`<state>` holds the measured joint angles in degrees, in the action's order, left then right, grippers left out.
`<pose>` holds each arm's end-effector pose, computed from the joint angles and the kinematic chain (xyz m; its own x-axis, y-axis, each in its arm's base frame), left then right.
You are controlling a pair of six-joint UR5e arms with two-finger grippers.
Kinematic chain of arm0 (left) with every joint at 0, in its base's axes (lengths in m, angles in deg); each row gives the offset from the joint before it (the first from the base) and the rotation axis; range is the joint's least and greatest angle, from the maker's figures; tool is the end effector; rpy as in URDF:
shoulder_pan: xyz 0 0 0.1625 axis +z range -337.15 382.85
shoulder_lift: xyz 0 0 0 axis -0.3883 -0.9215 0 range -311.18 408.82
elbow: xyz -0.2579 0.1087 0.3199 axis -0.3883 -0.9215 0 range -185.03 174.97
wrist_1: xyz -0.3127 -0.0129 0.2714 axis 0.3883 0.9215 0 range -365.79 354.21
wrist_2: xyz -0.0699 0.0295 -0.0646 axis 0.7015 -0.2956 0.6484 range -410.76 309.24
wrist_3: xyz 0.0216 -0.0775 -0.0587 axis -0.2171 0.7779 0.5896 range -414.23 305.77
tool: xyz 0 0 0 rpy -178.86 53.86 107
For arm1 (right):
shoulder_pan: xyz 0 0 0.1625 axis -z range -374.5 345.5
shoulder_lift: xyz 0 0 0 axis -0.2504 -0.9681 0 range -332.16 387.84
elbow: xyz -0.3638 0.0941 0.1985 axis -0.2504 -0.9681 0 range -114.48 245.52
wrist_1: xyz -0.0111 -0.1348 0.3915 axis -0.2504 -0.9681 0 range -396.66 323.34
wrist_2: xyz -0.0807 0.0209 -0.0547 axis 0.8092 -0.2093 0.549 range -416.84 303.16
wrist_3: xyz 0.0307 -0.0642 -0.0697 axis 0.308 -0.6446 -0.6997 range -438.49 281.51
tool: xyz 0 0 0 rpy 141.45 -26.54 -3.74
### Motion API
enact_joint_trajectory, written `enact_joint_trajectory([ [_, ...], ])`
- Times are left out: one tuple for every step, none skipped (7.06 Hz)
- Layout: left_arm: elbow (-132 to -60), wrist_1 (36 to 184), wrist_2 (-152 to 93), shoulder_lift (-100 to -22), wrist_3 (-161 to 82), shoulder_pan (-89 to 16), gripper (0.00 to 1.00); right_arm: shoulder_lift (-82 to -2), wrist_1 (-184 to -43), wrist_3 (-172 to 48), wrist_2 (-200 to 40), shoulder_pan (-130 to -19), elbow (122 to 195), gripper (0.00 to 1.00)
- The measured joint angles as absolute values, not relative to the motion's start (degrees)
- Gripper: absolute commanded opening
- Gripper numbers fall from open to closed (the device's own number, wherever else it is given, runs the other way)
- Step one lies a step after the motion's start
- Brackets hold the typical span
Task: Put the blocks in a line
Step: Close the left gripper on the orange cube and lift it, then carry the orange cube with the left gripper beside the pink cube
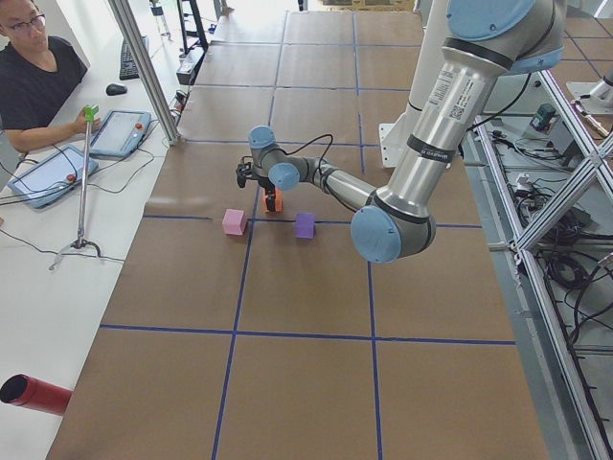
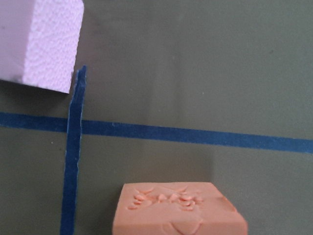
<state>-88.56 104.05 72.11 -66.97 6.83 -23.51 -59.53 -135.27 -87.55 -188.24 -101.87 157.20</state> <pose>0.4155 -0.5505 0.4174 0.6480 -0.0905 -0.7563 0.0661 0.9958 -0.0626 0.0442 -0.5069 0.6396 0.7351 -0.1419 0.6630 0.1636 0.9861 0.0297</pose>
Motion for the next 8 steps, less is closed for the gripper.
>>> enact_joint_trajectory([
  [-88.54,104.06,72.11,-66.99,6.87,-23.54,0.59,-59.53,-135.26,-87.55,-188.24,-101.87,157.19,1.00],
  [-88.55,104.07,72.13,-67.04,6.89,-23.64,0.39,-59.53,-135.24,-87.54,-188.24,-101.87,157.19,1.00],
  [-88.69,104.02,72.19,-67.17,6.95,-23.79,0.30,-59.53,-135.25,-87.54,-188.24,-101.87,157.19,1.00],
  [-89.15,103.77,72.29,-67.31,7.16,-24.03,0.26,-59.53,-135.27,-87.55,-188.24,-101.87,157.19,1.00],
  [-90.42,102.88,72.43,-67.35,7.35,-24.68,0.23,-59.53,-135.27,-87.54,-188.24,-101.87,157.19,1.00],
  [-92.89,100.41,72.53,-67.37,7.30,-25.70,0.22,-59.53,-135.27,-87.55,-188.24,-101.86,157.19,1.00],
  [-96.03,96.81,72.55,-67.36,7.06,-26.54,0.22,-59.53,-135.27,-87.55,-188.24,-101.87,157.19,1.00],
  [-100.07,92.17,72.54,-67.32,6.39,-27.45,0.22,-59.53,-135.27,-87.54,-188.24,-101.87,157.19,1.00],
])
